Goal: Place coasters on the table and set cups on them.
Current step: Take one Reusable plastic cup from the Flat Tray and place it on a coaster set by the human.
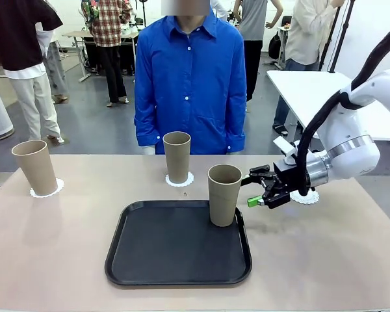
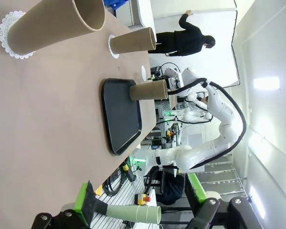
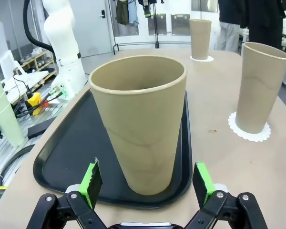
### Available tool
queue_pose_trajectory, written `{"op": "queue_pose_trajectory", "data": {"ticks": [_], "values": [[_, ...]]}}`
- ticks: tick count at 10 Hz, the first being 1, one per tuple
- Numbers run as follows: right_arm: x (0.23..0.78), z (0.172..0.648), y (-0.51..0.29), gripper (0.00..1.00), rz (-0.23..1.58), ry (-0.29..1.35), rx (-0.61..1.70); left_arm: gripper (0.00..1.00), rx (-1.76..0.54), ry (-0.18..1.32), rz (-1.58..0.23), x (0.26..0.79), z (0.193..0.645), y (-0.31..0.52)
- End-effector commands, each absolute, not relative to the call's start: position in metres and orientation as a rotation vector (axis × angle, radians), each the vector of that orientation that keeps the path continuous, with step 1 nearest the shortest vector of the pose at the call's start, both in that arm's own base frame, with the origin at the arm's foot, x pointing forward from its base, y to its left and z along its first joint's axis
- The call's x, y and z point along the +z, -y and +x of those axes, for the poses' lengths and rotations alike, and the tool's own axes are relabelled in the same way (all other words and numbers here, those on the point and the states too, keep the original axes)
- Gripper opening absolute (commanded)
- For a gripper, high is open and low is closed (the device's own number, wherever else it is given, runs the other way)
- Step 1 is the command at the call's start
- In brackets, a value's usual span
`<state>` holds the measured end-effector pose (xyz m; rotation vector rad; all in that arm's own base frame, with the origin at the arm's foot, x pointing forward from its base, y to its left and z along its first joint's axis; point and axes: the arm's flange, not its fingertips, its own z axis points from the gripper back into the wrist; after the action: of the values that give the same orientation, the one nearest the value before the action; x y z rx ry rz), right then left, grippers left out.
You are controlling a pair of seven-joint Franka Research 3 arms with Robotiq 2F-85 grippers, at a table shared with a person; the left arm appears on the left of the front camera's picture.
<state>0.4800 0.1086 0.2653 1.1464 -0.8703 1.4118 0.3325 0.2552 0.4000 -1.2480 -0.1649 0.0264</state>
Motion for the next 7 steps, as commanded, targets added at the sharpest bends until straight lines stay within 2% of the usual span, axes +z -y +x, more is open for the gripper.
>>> {"op": "queue_pose_trajectory", "data": {"ticks": [1,7], "values": [[0.266,0.487,-0.115,1.00,1.180,0.883,1.360,1.00,0.033,0.174,-1.256,0.402,0.332,-0.256],[0.251,0.494,-0.131,1.00,1.205,0.858,1.396,1.00,0.033,0.174,-1.256,0.402,0.332,-0.256]]}}
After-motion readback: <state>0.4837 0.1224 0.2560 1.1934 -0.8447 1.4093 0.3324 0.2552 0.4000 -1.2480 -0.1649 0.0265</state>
